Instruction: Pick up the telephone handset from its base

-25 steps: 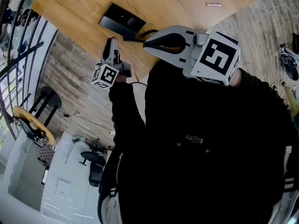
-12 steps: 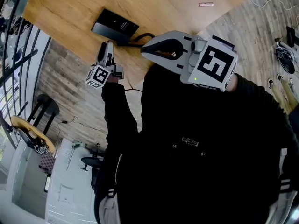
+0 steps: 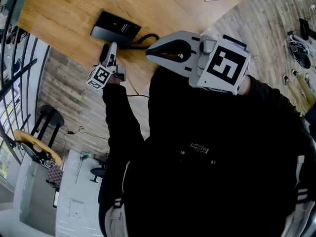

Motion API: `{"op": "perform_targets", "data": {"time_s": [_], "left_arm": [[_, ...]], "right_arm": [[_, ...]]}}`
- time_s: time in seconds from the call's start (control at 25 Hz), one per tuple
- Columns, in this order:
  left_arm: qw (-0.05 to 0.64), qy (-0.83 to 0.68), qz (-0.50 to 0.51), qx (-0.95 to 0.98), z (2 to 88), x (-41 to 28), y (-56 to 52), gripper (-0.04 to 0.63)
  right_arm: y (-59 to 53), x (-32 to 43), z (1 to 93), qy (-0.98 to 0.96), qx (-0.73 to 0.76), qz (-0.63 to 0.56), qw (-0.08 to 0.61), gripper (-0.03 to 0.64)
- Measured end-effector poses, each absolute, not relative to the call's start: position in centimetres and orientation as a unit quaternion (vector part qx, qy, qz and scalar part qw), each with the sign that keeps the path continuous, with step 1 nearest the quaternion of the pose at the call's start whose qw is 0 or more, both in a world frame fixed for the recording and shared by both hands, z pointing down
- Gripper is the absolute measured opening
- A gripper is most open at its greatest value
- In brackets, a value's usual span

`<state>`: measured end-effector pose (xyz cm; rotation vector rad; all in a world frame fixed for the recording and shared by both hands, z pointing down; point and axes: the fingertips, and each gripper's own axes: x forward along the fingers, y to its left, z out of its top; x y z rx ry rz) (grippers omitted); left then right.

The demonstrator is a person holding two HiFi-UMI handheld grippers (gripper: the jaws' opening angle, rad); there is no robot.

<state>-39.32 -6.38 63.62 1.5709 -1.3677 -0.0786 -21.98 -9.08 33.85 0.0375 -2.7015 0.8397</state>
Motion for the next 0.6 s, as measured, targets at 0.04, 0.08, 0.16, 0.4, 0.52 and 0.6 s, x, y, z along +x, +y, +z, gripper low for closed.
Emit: {"op": "perform_targets", "data": {"time_s": [0.04, 0.08, 0.16, 0.4, 0.52, 0.6], "left_arm": [[0.506, -0.564, -0.032, 0.652, 63.9, -39.2, -6.5, 0.299], [0.509, -0.56, -0.029, 0.653, 64.2, -39.0, -6.5, 0.299], [0.515, -0.551, -0.022, 0.656, 65.0, -38.6, -6.5, 0.299], [0.518, -0.549, -0.026, 0.655, 65.6, -38.3, -7.0, 0.297], [0.508, -0.545, -0.025, 0.667, 65.1, -37.9, -7.2, 0.25], [0.499, -0.542, -0.02, 0.676, 64.7, -37.6, -7.3, 0.186]], "right_arm": [[-9.0, -21.9, 33.8, -0.944, 0.013, 0.292, 0.155, 0.018], [-8.9, -21.9, 33.8, -0.943, 0.013, 0.292, 0.156, 0.018], [-8.8, -21.7, 33.9, -0.942, 0.015, 0.295, 0.157, 0.018], [-8.8, -21.5, 33.8, -0.942, 0.016, 0.298, 0.155, 0.018], [-8.8, -21.3, 33.7, -0.942, 0.018, 0.299, 0.154, 0.018], [-8.8, -21.3, 33.7, -0.942, 0.018, 0.299, 0.154, 0.018]]}}
